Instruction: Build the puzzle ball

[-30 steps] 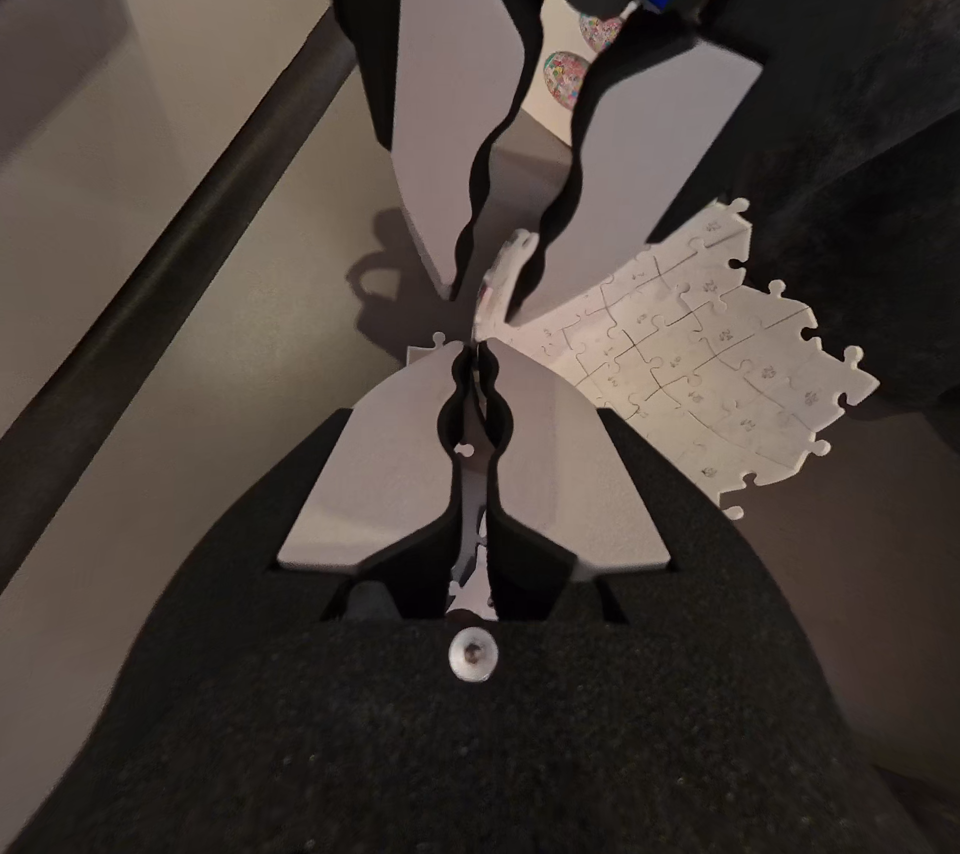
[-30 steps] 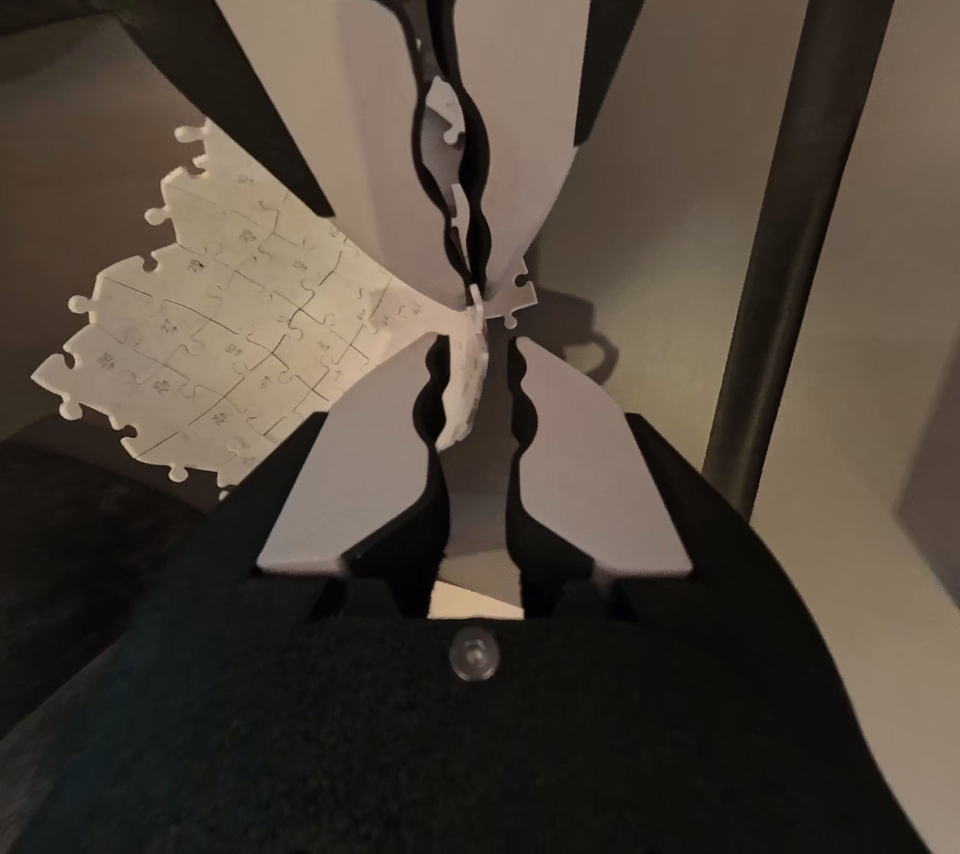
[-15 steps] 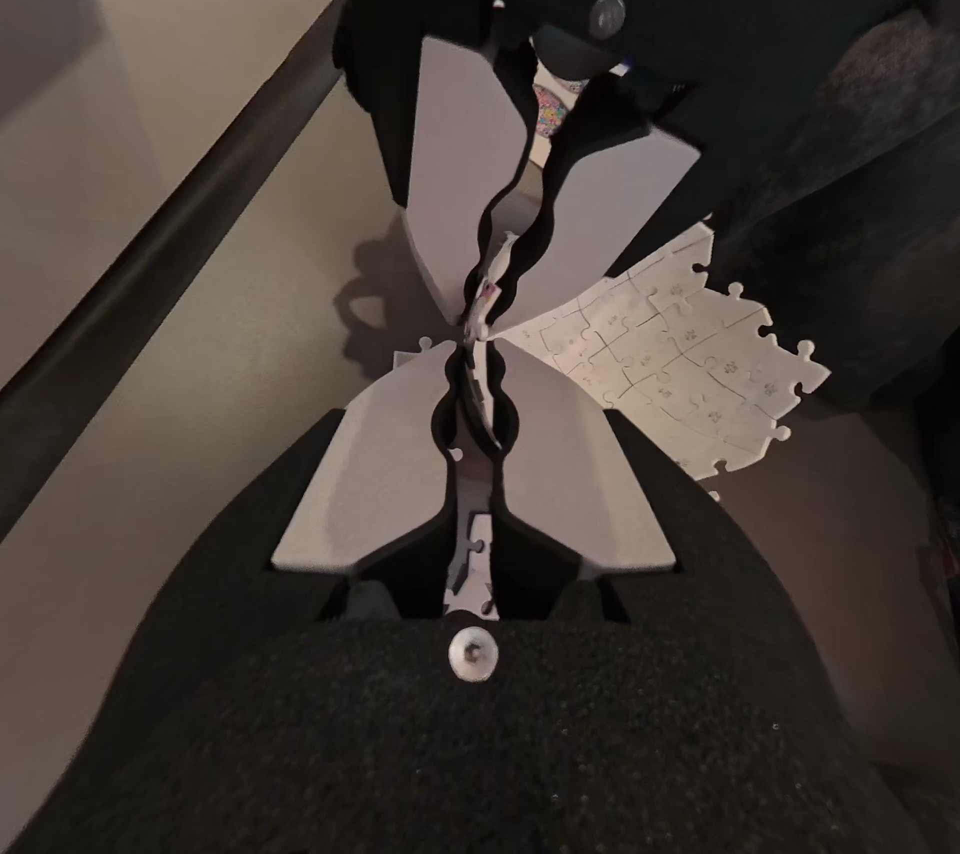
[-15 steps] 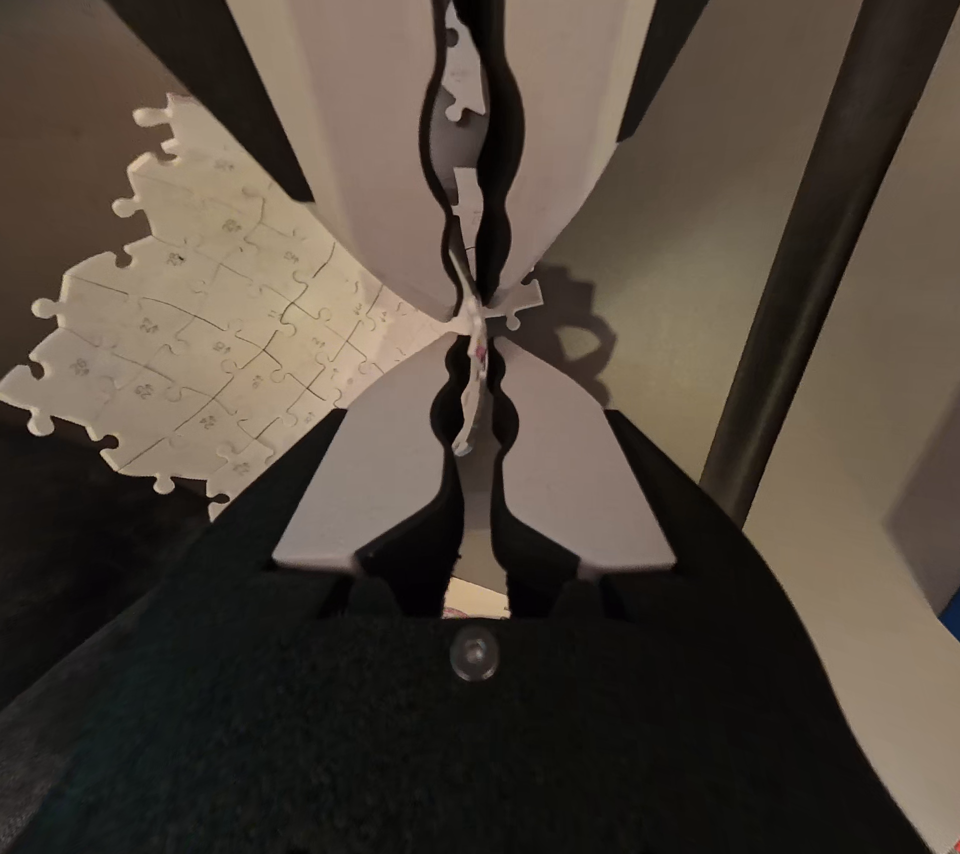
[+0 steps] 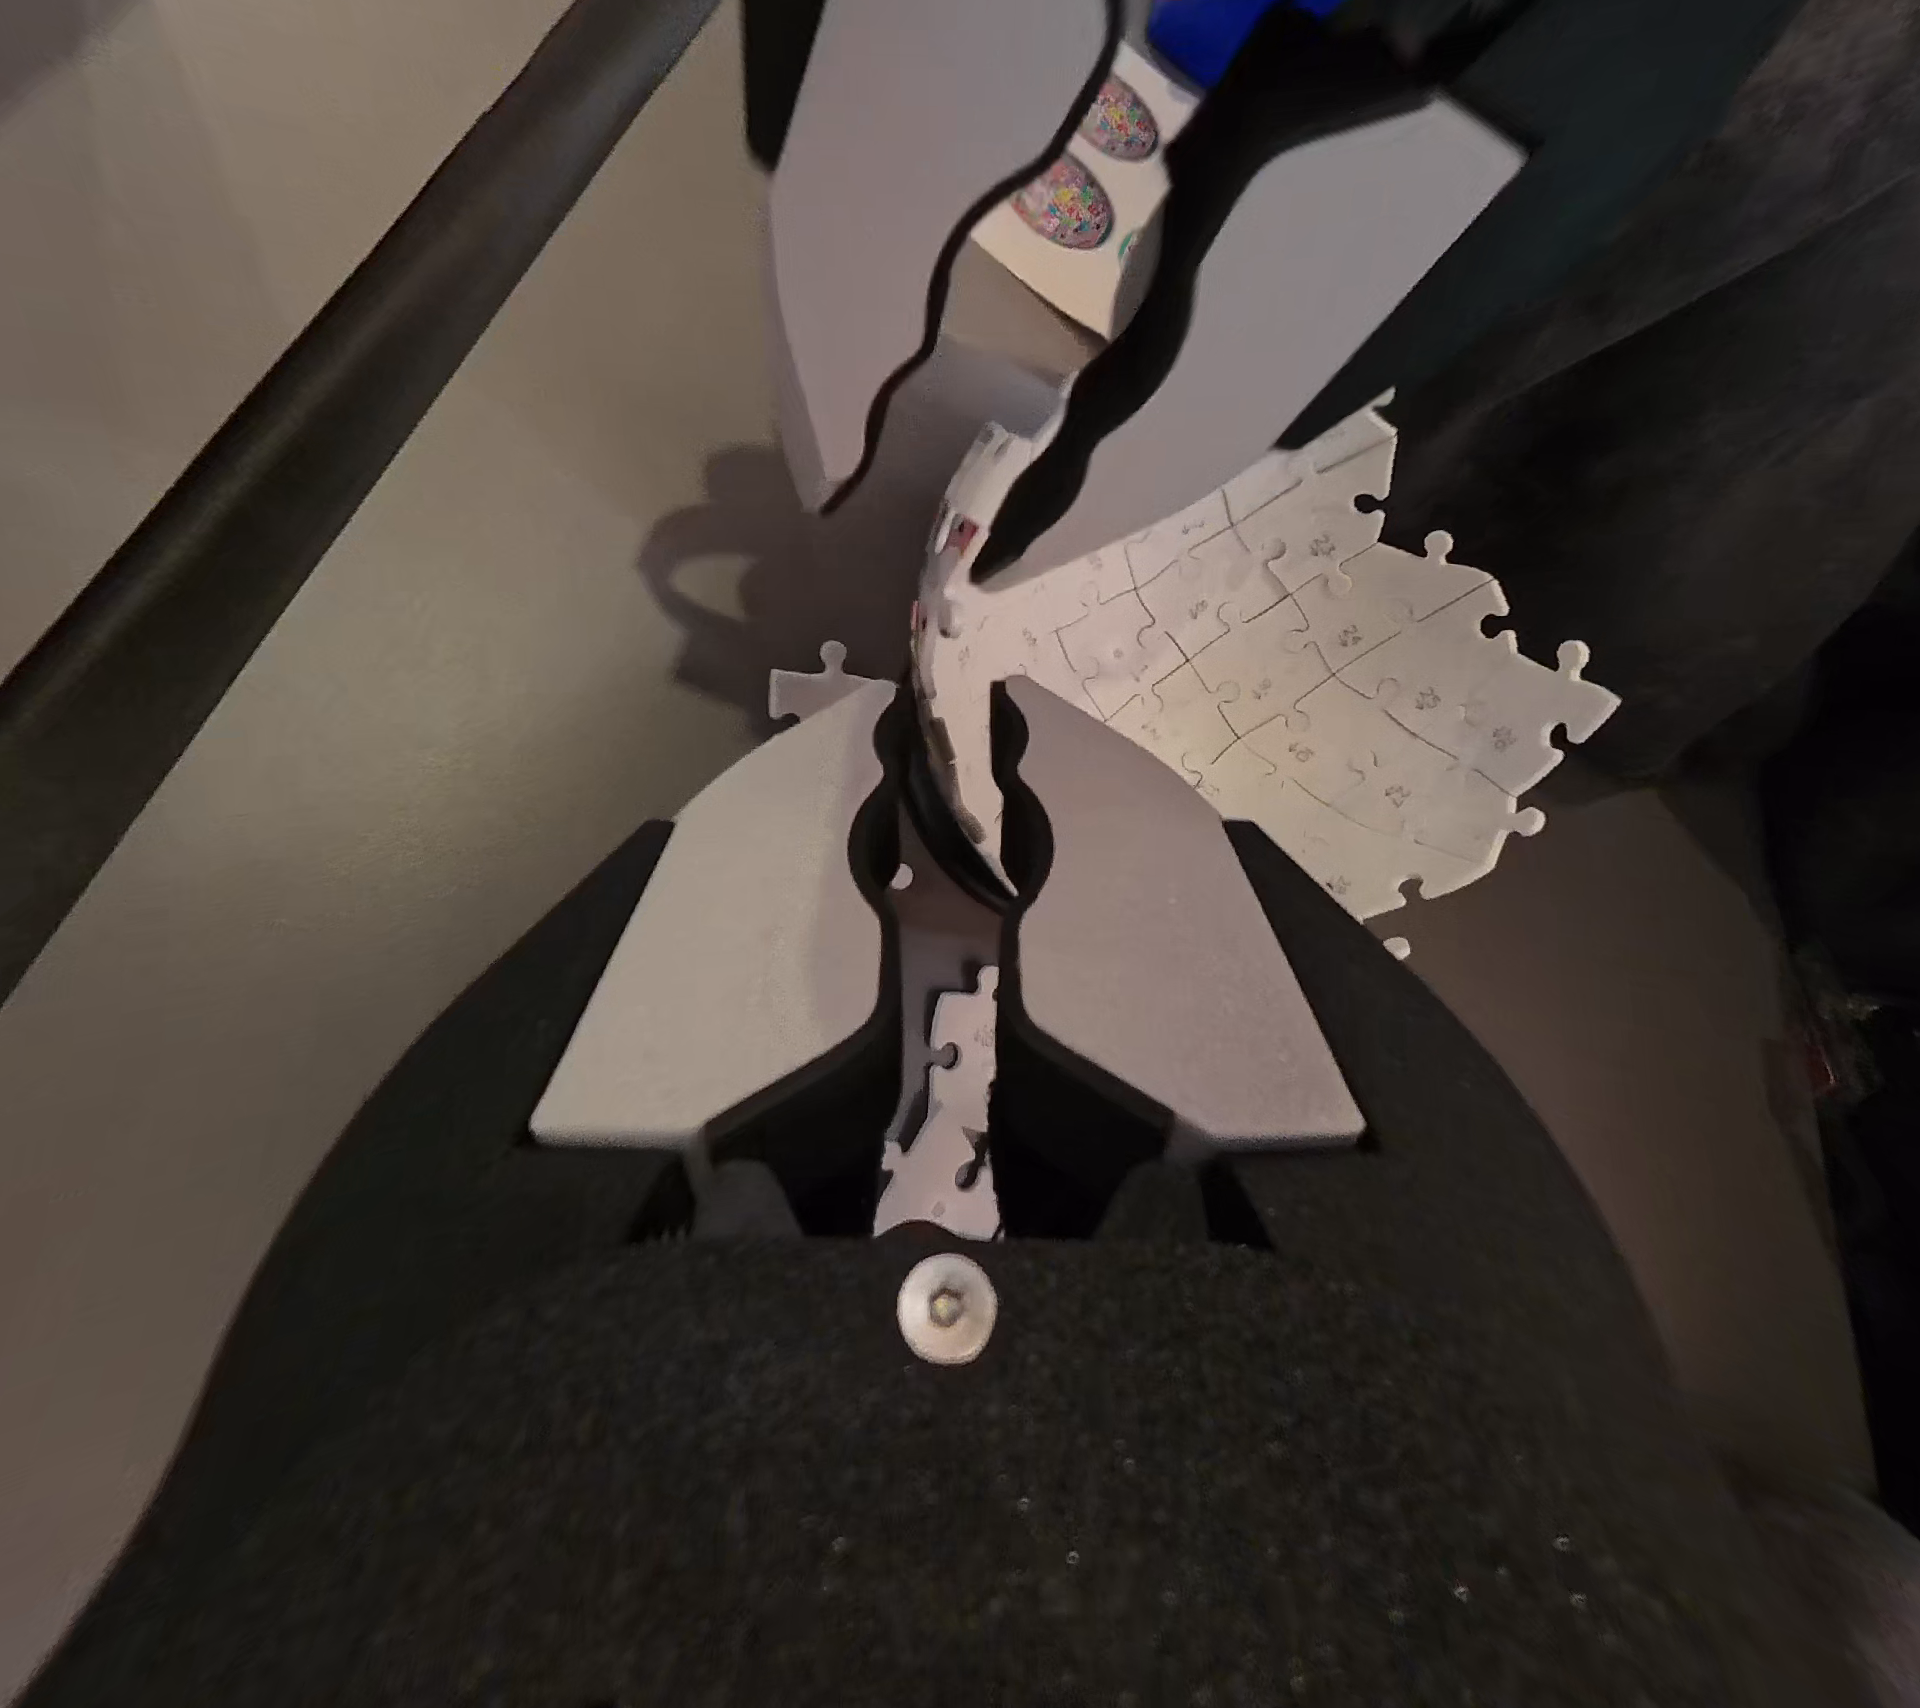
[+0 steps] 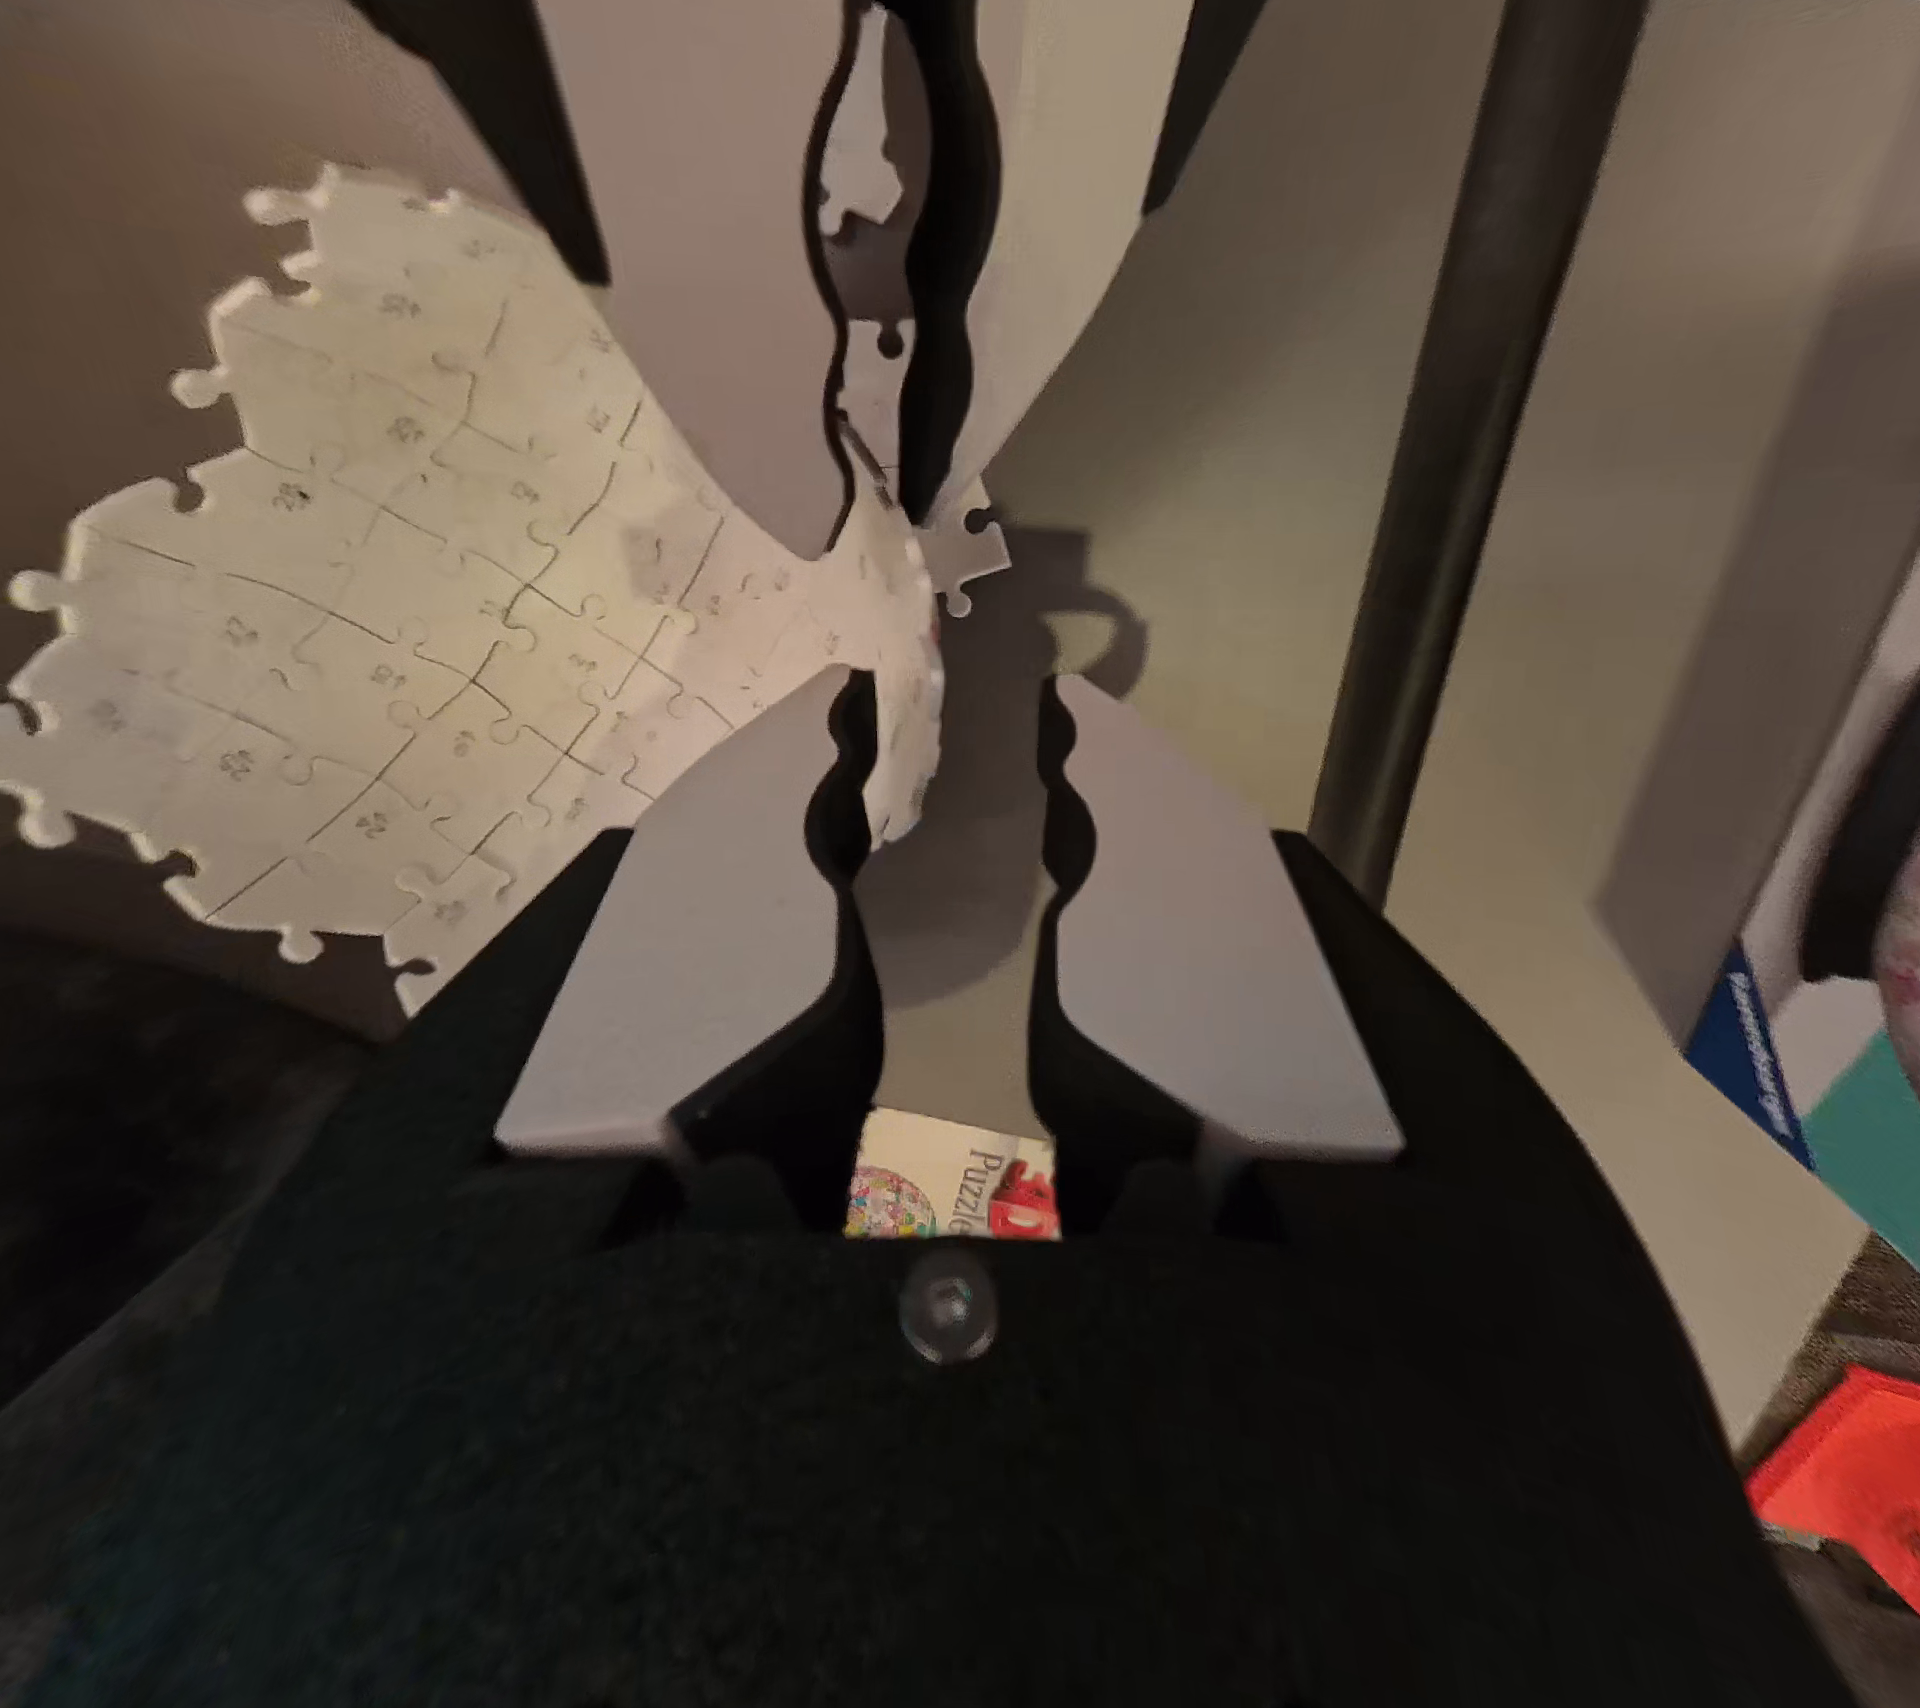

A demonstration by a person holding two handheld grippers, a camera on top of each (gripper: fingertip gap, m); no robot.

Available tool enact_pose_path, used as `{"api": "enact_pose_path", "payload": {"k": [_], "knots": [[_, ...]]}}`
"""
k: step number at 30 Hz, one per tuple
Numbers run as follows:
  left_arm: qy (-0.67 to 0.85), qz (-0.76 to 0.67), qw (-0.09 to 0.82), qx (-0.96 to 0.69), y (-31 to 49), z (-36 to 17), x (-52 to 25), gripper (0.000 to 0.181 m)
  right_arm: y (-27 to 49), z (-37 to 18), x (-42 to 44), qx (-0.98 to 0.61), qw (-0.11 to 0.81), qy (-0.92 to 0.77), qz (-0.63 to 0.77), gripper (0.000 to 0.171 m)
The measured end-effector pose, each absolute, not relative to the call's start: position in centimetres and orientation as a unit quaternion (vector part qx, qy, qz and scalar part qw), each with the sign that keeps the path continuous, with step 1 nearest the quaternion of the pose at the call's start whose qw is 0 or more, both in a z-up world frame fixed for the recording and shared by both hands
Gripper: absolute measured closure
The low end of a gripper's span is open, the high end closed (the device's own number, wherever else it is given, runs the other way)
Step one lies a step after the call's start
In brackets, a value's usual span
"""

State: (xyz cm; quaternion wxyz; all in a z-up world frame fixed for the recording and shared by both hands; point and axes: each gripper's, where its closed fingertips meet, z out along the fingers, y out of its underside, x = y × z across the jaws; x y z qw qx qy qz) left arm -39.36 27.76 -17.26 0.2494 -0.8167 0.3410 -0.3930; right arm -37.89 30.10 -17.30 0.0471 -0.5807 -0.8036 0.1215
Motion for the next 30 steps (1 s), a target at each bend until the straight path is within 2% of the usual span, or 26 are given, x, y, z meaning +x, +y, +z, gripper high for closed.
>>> {"api": "enact_pose_path", "payload": {"k": [4,7,9,11,13,20,30], "knots": [[0.320,-0.423,0.258,-0.808,28.1,-16.6,-39.8,0.164,30.6,-15.0,-37.9,-0.571,0.104,-0.808,0.102,0.141],[0.297,-0.441,0.280,-0.799,28.8,-15.8,-40.4,0.166,30.8,-13.3,-37.8,-0.544,0.151,-0.822,0.073,0.171],[0.282,-0.445,0.293,-0.798,29.3,-15.4,-40.9,0.173,29.9,-12.9,-37.6,-0.525,0.156,-0.833,0.079,0.171],[0.262,-0.421,0.309,-0.812,30.3,-15.7,-41.8,0.181,27.8,-13.4,-37.4,-0.512,0.117,-0.844,0.110,0.171],[0.250,-0.399,0.315,-0.824,31.1,-16.4,-42.2,0.181,26.9,-14.2,-37.6,-0.500,0.100,-0.853,0.112,0.171],[0.334,-0.327,0.238,-0.851,31.2,-20.3,-40.6,0.181,27.0,-16.8,-37.9,-0.483,0.082,-0.871,0.044,0.171],[0.390,-0.351,0.180,-0.832,31.3,-21.3,-38.4,0.181,28.1,-18.1,-37.9,-0.459,0.094,-0.882,-0.050,0.171]]}}
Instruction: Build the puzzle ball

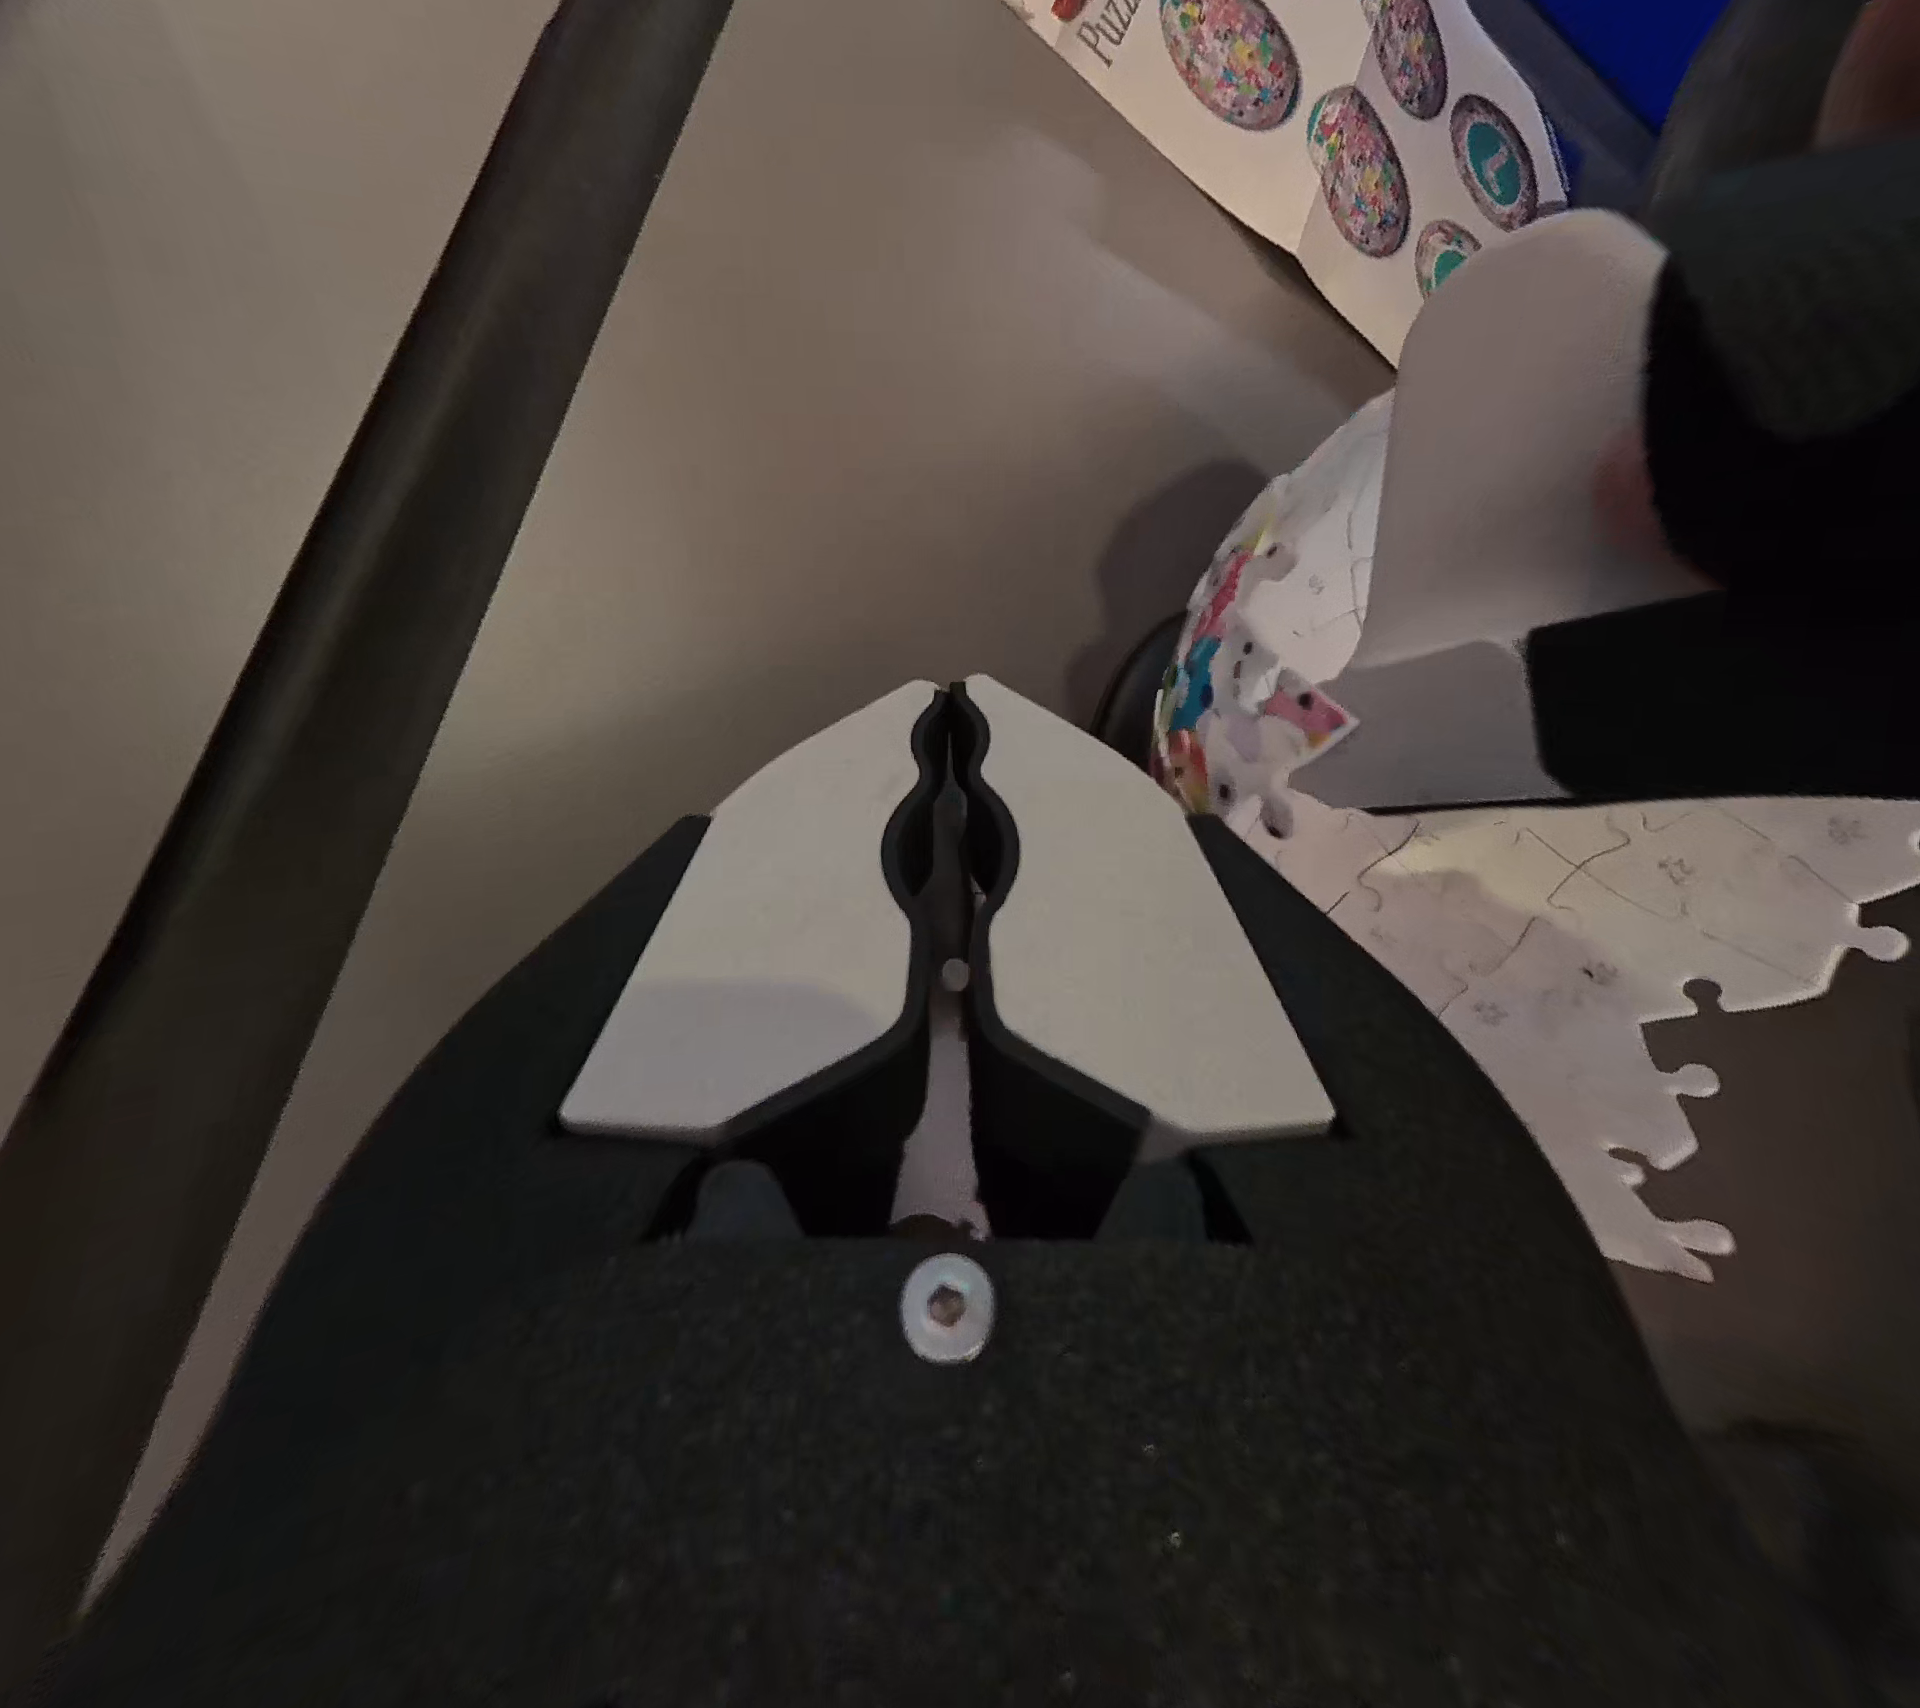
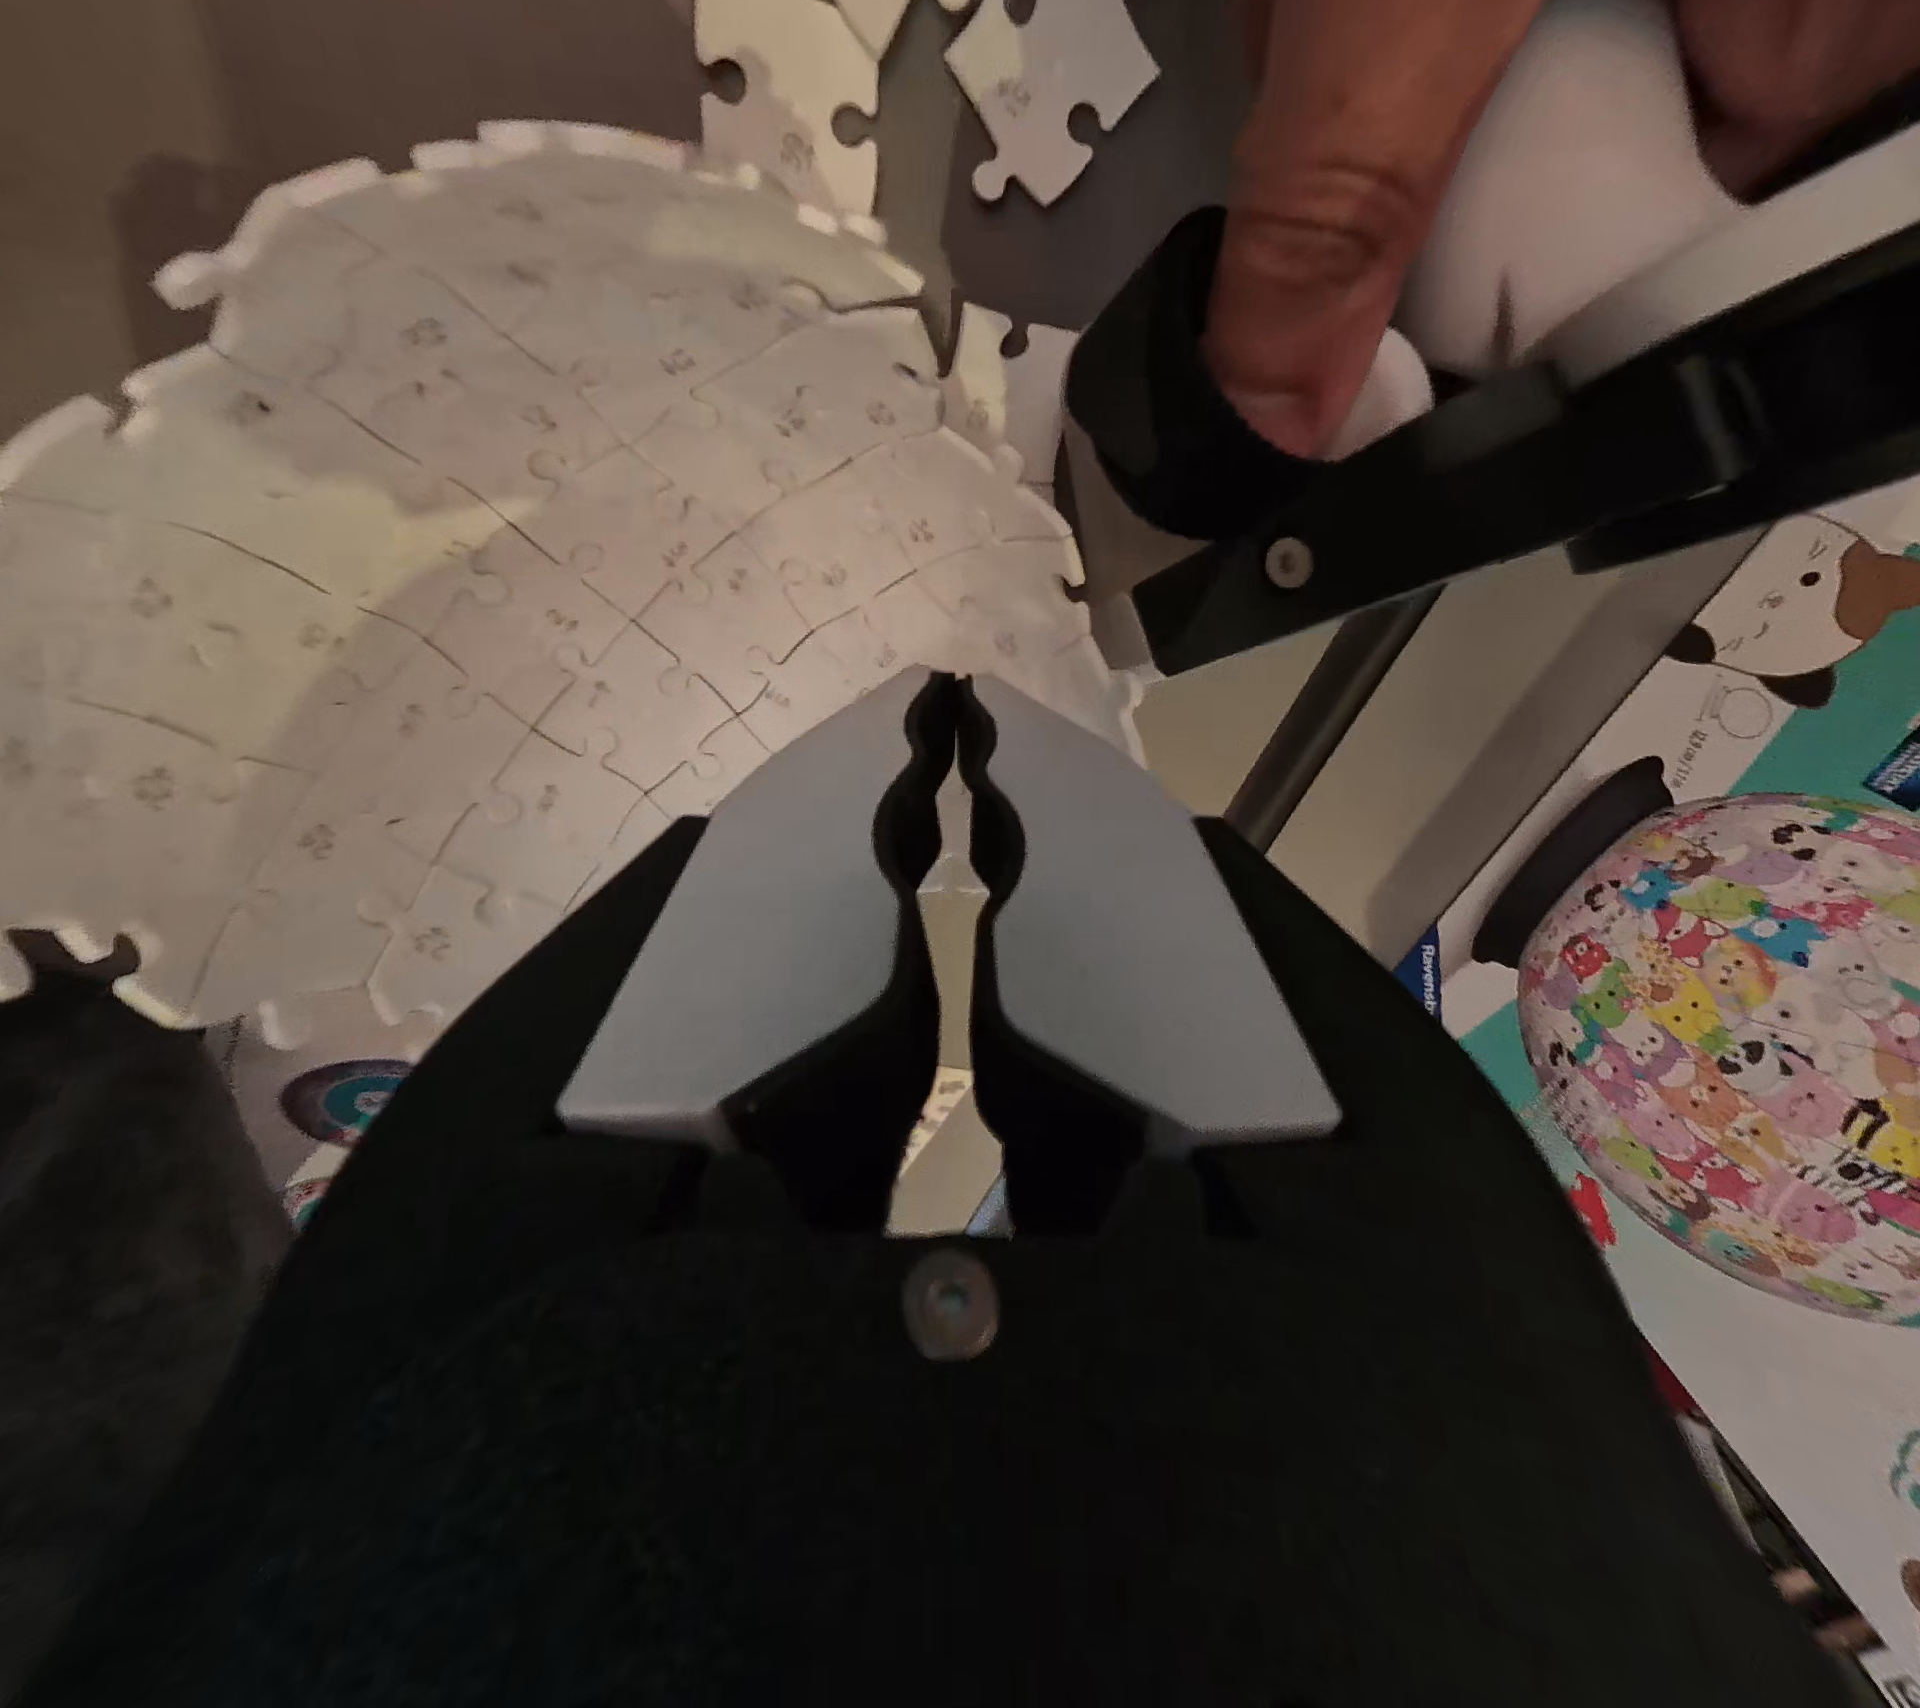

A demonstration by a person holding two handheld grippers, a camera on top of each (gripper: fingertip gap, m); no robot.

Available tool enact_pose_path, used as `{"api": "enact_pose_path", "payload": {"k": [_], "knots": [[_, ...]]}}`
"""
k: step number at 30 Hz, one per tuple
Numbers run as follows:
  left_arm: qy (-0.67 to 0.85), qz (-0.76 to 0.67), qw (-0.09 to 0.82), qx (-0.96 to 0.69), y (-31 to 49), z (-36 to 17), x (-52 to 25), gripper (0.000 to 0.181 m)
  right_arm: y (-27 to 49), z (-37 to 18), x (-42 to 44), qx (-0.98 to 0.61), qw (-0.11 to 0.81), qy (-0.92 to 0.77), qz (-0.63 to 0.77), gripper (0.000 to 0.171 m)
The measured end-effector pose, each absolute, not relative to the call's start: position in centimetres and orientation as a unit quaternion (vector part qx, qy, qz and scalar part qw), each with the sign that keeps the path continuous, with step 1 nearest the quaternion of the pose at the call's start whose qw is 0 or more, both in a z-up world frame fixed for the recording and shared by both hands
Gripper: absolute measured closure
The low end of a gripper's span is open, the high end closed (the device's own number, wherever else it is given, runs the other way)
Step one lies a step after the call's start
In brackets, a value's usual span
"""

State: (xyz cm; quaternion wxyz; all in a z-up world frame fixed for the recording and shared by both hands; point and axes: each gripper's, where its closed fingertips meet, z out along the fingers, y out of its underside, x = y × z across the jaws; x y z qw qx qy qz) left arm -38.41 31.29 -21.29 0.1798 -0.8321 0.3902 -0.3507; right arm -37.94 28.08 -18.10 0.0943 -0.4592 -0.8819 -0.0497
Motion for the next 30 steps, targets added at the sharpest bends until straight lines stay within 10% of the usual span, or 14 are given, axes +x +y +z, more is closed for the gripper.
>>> {"api": "enact_pose_path", "payload": {"k": [25,30], "knots": [[0.397,-0.344,0.162,-0.835,31.0,-21.7,-38.2,0.181,28.0,-18.8,-37.7,-0.456,0.075,-0.883,-0.080,0.171],[0.356,-0.328,0.203,-0.851,32.4,-19.7,-40.8,0.181,27.2,-11.4,-37.8,-0.473,0.201,-0.858,-0.008,0.171]]}}
